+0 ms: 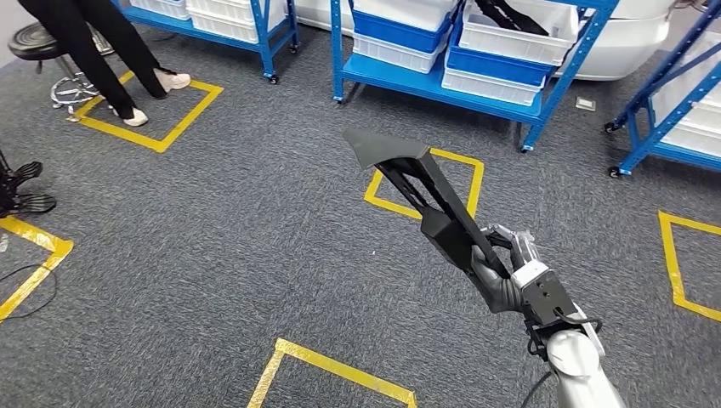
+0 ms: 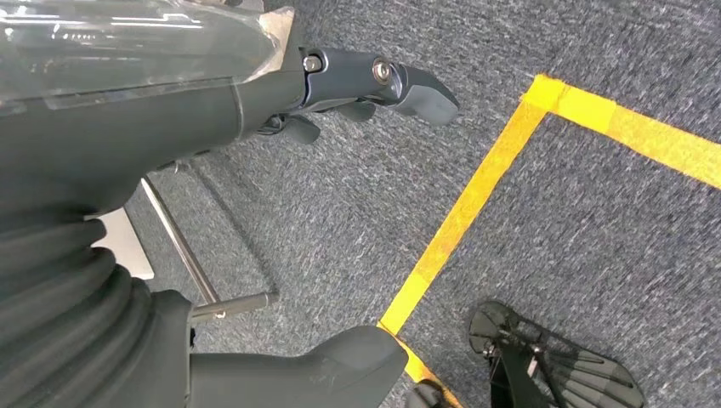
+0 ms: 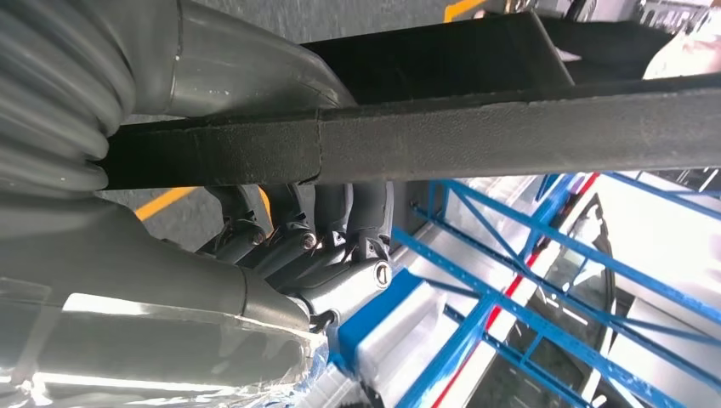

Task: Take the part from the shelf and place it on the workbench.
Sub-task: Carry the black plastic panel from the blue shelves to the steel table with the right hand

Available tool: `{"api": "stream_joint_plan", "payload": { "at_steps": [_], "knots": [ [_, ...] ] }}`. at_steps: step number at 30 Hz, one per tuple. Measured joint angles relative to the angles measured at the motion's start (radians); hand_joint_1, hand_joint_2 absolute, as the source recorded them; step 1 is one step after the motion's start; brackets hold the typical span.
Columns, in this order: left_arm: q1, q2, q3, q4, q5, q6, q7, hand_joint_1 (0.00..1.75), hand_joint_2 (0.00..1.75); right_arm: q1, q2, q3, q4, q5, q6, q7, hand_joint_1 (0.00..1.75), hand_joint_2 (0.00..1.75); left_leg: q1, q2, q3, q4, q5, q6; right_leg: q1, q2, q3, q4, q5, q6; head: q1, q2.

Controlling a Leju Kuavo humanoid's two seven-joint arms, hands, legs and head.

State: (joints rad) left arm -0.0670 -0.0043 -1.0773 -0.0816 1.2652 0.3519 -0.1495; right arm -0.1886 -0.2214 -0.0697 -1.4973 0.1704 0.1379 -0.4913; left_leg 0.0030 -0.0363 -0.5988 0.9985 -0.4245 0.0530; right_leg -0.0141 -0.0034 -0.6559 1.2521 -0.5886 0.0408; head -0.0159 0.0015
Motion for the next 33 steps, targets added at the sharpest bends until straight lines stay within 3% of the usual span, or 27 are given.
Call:
{"api": "stream_joint_plan", "payload": {
  "at_steps": [2, 4, 6, 8, 9, 12, 13, 14, 15, 17, 19, 23, 24, 26, 28, 29, 30, 31, 33],
  "knots": [
    [0.000, 0.000, -0.009, 0.000, -0.005, -0.004, 0.000, 0.00, 1.75, 0.013, 0.000, -0.008, -0.014, 0.001, -0.003, 0.000, 1.75, 1.75, -0.002, -0.014, 0.000, 0.004, 0.001, -0.002, 0.000, 0.014, 0.075, -0.149, 0.058, 0.007, 0.000, 0.000],
    [-0.001, 0.000, -0.019, 0.000, -0.010, -0.009, 0.001, 0.00, 1.75, 0.027, 0.001, -0.017, -0.035, 0.002, -0.005, 0.000, 1.75, 1.75, -0.005, -0.025, -0.003, 0.008, 0.001, -0.009, 0.003, 0.024, 0.119, -0.245, 0.092, -0.001, 0.000, 0.000],
    [0.000, 0.001, -0.028, 0.000, -0.013, -0.014, 0.002, 0.00, 1.75, 0.043, 0.002, -0.027, -0.055, 0.002, -0.006, 0.001, 1.75, 1.75, -0.006, -0.032, -0.008, 0.008, 0.005, -0.019, 0.009, 0.019, 0.122, -0.255, 0.099, -0.014, 0.000, 0.000],
    [0.000, 0.003, -0.037, 0.001, -0.017, -0.016, 0.005, 0.00, 1.75, 0.057, 0.003, -0.033, -0.072, 0.002, -0.007, 0.002, 1.75, 1.75, -0.004, -0.029, -0.017, 0.018, -0.004, -0.029, -0.001, 0.010, 0.124, -0.259, 0.107, -0.028, 0.000, 0.000],
    [0.000, 0.004, -0.040, 0.002, -0.019, -0.017, 0.006, 0.00, 1.75, 0.062, 0.004, -0.034, -0.079, 0.002, -0.007, 0.003, 1.75, 1.75, -0.002, -0.018, -0.030, 0.045, -0.024, -0.034, -0.008, 0.005, 0.124, -0.262, 0.110, -0.035, -0.002, 0.000],
    [-0.001, 0.004, -0.050, 0.002, -0.022, -0.017, 0.009, 0.00, 1.75, 0.077, 0.006, -0.041, -0.093, 0.002, -0.007, 0.003, 1.75, 1.75, 0.006, 0.019, -0.115, 0.230, -0.119, -0.052, -0.011, -0.013, 0.124, -0.265, 0.113, -0.047, -0.008, 0.000],
    [-0.001, 0.004, -0.053, 0.002, -0.022, -0.018, 0.011, 0.00, 1.75, 0.081, 0.006, -0.044, -0.094, 0.003, -0.007, 0.003, 1.75, 1.75, 0.009, 0.023, -0.140, 0.284, -0.137, -0.057, -0.010, -0.020, 0.124, -0.265, 0.112, -0.047, -0.007, 0.000],
    [-0.001, 0.004, -0.056, 0.002, -0.024, -0.018, 0.013, 0.00, 1.75, 0.084, 0.007, -0.046, -0.094, 0.005, -0.007, 0.003, 1.75, 1.75, 0.012, 0.026, -0.148, 0.303, -0.136, -0.061, -0.010, -0.026, 0.124, -0.264, 0.112, -0.047, -0.007, 0.000],
    [-0.001, 0.004, -0.059, 0.002, -0.025, -0.018, 0.015, 0.00, 1.75, 0.086, 0.009, -0.048, -0.095, 0.007, -0.007, 0.003, 1.75, 1.75, 0.015, 0.030, -0.134, 0.278, -0.116, -0.063, -0.010, -0.032, 0.124, -0.264, 0.112, -0.046, -0.007, 0.000],
    [-0.002, 0.005, -0.064, 0.002, -0.026, -0.018, 0.017, 0.00, 1.75, 0.086, 0.012, -0.052, -0.096, 0.012, -0.007, 0.003, 1.75, 1.75, 0.018, 0.050, -0.059, 0.140, -0.053, -0.063, -0.010, -0.041, 0.127, -0.264, 0.110, -0.043, -0.008, 0.000],
    [-0.005, 0.007, -0.070, 0.002, -0.027, -0.019, 0.019, 0.00, 1.75, 0.083, 0.013, -0.057, -0.098, 0.015, -0.007, 0.003, 1.75, 1.75, 0.015, 0.067, -0.001, 0.032, -0.019, -0.056, -0.002, -0.048, 0.128, -0.262, 0.106, -0.035, -0.007, 0.000],
    [-0.006, 0.009, -0.083, 0.002, -0.026, -0.020, 0.024, 0.00, 1.75, 0.079, 0.013, -0.063, -0.103, 0.019, -0.006, 0.003, 1.75, 1.75, 0.004, 0.052, 0.008, 0.004, -0.011, -0.029, 0.007, -0.057, 0.125, -0.255, 0.098, -0.014, -0.001, 0.000],
    [-0.007, 0.009, -0.086, 0.003, -0.026, -0.020, 0.025, 0.00, 1.75, 0.079, 0.013, -0.066, -0.105, 0.019, -0.005, 0.003, 1.75, 1.75, 0.004, 0.047, 0.009, 0.000, -0.007, -0.019, 0.005, -0.048, 0.116, -0.233, 0.083, -0.012, -0.001, 0.000],
    [-0.010, 0.012, -0.088, 0.003, -0.024, -0.019, 0.025, 0.00, 1.75, 0.080, 0.013, -0.076, -0.108, 0.020, -0.005, 0.004, 1.75, 1.75, 0.005, 0.037, 0.008, -0.005, -0.001, -0.006, 0.001, -0.018, 0.065, -0.124, 0.027, -0.019, 0.001, 0.000],
    [-0.012, 0.014, -0.092, 0.004, -0.022, -0.017, 0.026, 0.00, 1.75, 0.088, 0.012, -0.087, -0.111, 0.020, -0.005, 0.004, 1.75, 1.75, 0.005, 0.023, 0.004, -0.005, 0.001, -0.002, 0.000, -0.004, 0.000, 0.013, -0.026, -0.020, 0.002, 0.000],
    [-0.011, 0.015, -0.095, 0.004, -0.021, -0.017, 0.026, 0.00, 1.75, 0.095, 0.012, -0.092, -0.114, 0.020, -0.005, 0.004, 1.75, 1.75, 0.005, 0.015, 0.003, -0.004, 0.002, -0.002, 0.000, -0.002, -0.015, 0.044, -0.032, -0.015, 0.002, 0.000],
    [-0.011, 0.016, -0.098, 0.004, -0.021, -0.017, 0.026, 0.00, 1.75, 0.102, 0.013, -0.096, -0.118, 0.020, -0.005, 0.004, 1.75, 1.75, 0.005, 0.007, 0.003, -0.003, 0.002, -0.002, -0.001, -0.001, -0.008, 0.030, -0.020, -0.007, 0.002, 0.000],
    [-0.011, 0.016, -0.101, 0.005, -0.021, -0.017, 0.027, 0.00, 1.75, 0.109, 0.013, -0.101, -0.124, 0.020, -0.005, 0.004, 1.75, 1.75, 0.005, -0.001, 0.004, -0.002, 0.002, -0.003, -0.003, 0.001, 0.018, -0.023, 0.007, 0.003, 0.002, 0.000],
    [-0.012, 0.017, -0.107, 0.005, -0.021, -0.018, 0.027, 0.00, 1.75, 0.117, 0.013, -0.111, -0.137, 0.019, -0.005, 0.004, 1.75, 1.75, 0.004, -0.015, 0.003, 0.004, 0.001, -0.008, -0.007, 0.012, 0.090, -0.173, 0.066, 0.014, 0.003, 0.000]
  ]
}}
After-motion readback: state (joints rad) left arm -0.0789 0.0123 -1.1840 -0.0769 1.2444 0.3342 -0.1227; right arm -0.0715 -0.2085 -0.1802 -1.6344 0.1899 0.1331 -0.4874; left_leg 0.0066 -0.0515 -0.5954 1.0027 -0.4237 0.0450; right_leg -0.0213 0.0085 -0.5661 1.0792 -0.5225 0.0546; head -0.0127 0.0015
